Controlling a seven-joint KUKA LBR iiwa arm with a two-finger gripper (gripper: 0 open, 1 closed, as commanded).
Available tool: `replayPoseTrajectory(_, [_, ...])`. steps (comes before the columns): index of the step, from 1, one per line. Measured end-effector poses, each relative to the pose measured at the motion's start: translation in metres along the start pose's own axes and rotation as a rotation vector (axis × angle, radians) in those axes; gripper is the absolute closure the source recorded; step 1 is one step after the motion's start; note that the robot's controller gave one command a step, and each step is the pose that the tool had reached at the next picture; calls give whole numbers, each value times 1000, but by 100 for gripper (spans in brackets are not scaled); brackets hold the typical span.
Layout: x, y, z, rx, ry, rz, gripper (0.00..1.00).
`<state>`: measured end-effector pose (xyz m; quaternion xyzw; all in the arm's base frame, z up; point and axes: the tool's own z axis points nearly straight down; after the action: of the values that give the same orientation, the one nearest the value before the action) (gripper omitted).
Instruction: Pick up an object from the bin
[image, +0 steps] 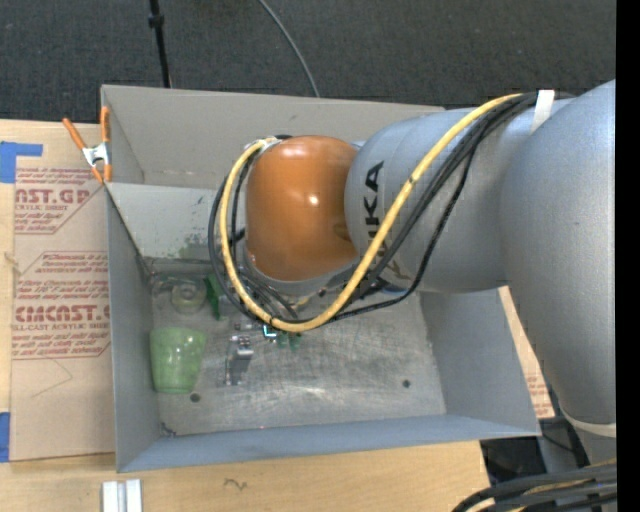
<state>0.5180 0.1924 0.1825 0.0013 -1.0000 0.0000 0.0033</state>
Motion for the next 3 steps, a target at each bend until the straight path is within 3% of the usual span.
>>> replayPoseTrajectory(1, [-13, 50, 98, -1, -18, -243, 0])
replayPoseTrajectory(2, [3, 54, 82, 1, -8, -321, 0])
replayPoseTrajectory(3, [11, 56, 80, 1, -11, -677, 0])
